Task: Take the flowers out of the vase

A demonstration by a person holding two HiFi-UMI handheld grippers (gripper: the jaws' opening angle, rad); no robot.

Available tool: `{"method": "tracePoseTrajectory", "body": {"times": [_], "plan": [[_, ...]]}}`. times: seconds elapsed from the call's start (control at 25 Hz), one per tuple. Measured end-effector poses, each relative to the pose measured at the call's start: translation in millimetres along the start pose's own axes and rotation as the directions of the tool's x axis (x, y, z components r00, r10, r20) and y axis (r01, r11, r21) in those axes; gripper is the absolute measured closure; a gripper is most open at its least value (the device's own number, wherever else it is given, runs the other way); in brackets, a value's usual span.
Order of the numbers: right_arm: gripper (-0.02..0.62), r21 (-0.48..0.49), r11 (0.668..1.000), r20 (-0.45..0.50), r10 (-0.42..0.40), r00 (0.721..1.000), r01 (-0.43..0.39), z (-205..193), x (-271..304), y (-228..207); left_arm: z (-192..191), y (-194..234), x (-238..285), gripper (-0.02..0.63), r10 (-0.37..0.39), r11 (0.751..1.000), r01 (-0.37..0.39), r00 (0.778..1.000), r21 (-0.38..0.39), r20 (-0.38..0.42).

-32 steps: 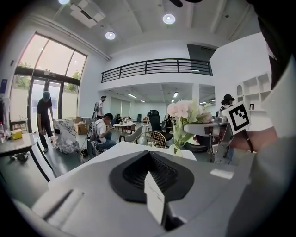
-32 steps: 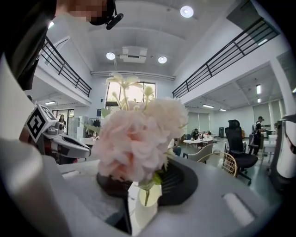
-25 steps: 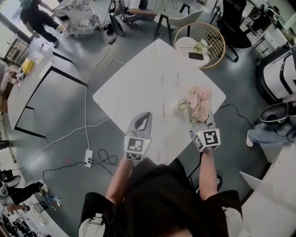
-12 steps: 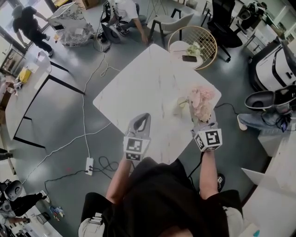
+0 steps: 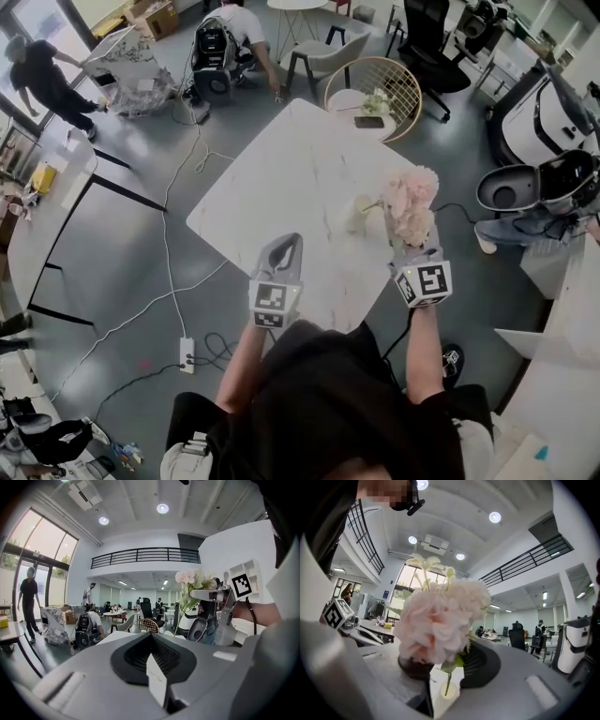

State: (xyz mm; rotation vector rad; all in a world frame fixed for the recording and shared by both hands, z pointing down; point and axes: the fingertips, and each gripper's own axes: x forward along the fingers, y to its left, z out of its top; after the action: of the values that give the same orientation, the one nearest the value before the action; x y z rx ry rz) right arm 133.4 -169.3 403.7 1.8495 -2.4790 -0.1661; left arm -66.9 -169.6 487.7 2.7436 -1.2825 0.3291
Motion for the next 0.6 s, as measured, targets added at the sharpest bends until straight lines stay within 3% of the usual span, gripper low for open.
{"method": "tracePoseTrajectory", "body": {"times": [0.6], "plan": [[0.472,0.005,0.993,-0.029,-0.116,0.993,0.116,-3.1,-46.2,4.3,14.1,-17.8,0.9,0.598,-0.118,0.992,0.116,0.993,0.045,0.031]]}}
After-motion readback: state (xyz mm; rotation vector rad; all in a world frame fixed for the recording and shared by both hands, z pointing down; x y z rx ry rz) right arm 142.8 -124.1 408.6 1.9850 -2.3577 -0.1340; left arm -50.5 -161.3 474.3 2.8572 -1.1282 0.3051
